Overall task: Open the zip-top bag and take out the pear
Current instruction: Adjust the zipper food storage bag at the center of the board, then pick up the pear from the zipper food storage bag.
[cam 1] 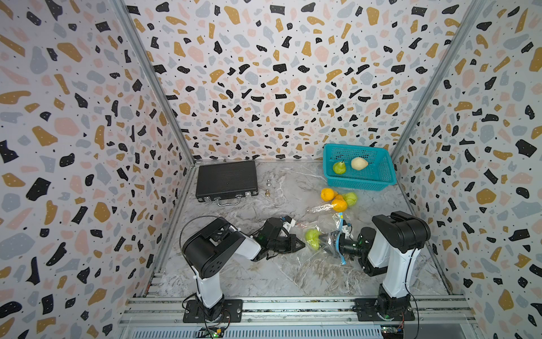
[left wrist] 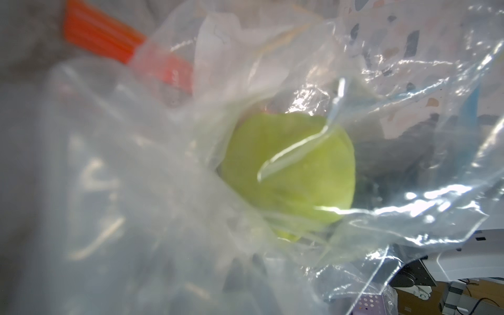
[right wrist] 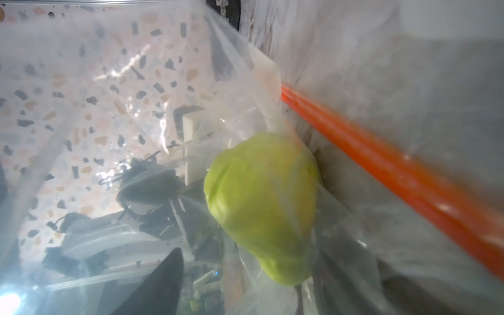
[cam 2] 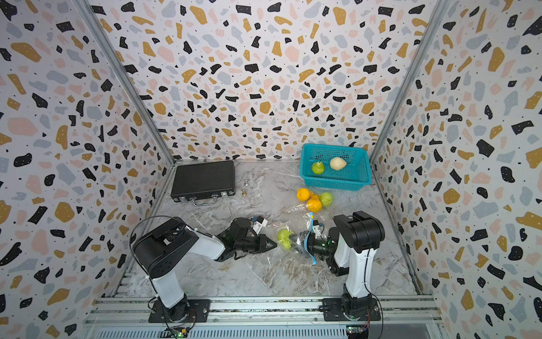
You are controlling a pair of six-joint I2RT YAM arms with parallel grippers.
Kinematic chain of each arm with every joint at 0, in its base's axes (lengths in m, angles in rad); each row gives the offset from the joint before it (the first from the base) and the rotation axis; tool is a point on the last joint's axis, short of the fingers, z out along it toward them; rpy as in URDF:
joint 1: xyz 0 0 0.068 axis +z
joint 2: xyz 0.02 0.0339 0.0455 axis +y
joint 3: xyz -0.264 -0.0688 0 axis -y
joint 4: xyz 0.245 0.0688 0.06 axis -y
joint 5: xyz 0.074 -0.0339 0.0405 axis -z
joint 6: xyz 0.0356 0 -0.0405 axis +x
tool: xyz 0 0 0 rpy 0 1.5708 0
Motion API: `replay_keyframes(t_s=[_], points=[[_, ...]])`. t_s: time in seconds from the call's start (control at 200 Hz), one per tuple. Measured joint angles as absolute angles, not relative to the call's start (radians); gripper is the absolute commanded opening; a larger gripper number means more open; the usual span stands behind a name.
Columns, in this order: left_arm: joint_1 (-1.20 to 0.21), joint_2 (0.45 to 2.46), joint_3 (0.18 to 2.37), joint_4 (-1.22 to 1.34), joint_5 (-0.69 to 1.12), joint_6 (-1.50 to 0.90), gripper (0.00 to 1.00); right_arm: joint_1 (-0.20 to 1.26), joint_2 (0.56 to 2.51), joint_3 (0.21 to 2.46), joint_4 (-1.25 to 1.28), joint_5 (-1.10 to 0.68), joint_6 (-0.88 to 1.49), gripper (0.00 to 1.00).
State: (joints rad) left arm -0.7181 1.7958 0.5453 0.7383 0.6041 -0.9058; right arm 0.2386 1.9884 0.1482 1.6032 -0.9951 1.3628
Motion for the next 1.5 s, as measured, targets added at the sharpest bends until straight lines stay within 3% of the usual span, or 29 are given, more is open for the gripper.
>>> replay_keyframes(t_s=[0.436, 1.126, 1.322, 1.502], points=[[-0.678, 1.706, 0.483, 0.731, 0.619, -0.871, 0.1, 0.223, 1.982, 0.166, 1.59, -0.879, 1.467, 0.62], [-0.74, 1.921, 0.802, 0.538, 0.682, -0.751, 0.1, 0.219, 2.088, 0.258, 1.653, -0.965, 1.433, 0.74], [-0.763, 1.951, 0.799, 0.585, 0.724, -0.755, 0.1, 0.218, 2.091, 0.264, 1.653, -0.973, 1.433, 0.74], [-0.692, 1.828, 0.635, 0.641, 0.732, -0.785, 0.19, 0.217, 2.091, 0.259, 1.653, -0.964, 1.428, 0.72]])
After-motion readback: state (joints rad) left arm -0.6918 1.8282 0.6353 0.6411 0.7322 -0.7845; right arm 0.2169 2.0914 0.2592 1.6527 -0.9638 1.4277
